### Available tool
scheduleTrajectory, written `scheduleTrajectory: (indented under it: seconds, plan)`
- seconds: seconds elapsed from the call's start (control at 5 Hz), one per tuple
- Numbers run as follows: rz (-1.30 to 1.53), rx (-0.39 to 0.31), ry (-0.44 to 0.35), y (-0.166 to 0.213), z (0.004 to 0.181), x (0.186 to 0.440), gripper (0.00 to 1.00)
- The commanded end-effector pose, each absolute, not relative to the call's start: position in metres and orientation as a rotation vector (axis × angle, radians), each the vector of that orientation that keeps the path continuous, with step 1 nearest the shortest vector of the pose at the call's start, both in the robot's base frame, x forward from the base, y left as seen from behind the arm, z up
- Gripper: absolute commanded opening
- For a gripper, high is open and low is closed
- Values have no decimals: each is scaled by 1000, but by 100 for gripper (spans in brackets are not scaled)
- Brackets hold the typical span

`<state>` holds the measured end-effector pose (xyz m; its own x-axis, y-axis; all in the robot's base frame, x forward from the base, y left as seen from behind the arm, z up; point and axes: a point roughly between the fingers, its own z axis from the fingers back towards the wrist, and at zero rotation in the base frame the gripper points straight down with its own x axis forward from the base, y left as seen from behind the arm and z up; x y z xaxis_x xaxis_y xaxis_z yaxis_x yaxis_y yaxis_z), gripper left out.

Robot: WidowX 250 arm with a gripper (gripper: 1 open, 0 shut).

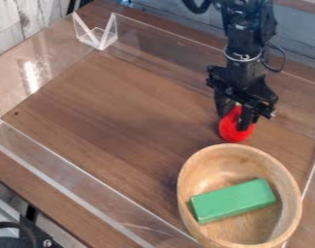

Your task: Move the red object to the right side of the table

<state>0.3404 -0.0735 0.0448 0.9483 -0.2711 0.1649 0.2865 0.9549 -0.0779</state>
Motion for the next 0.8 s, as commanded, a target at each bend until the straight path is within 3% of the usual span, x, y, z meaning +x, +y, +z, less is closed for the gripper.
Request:
scheduleTrajectory:
  seconds: [0.0,0.2,0.4,0.6]
  plan:
    - [-285,-98,-217,-75,61,346,0]
    - [-277,-94,-218,-72,60,345,100]
    - [-302,-95,-222,-79,60,353,0]
    - [-330,-98,-213,-77,63,349,100]
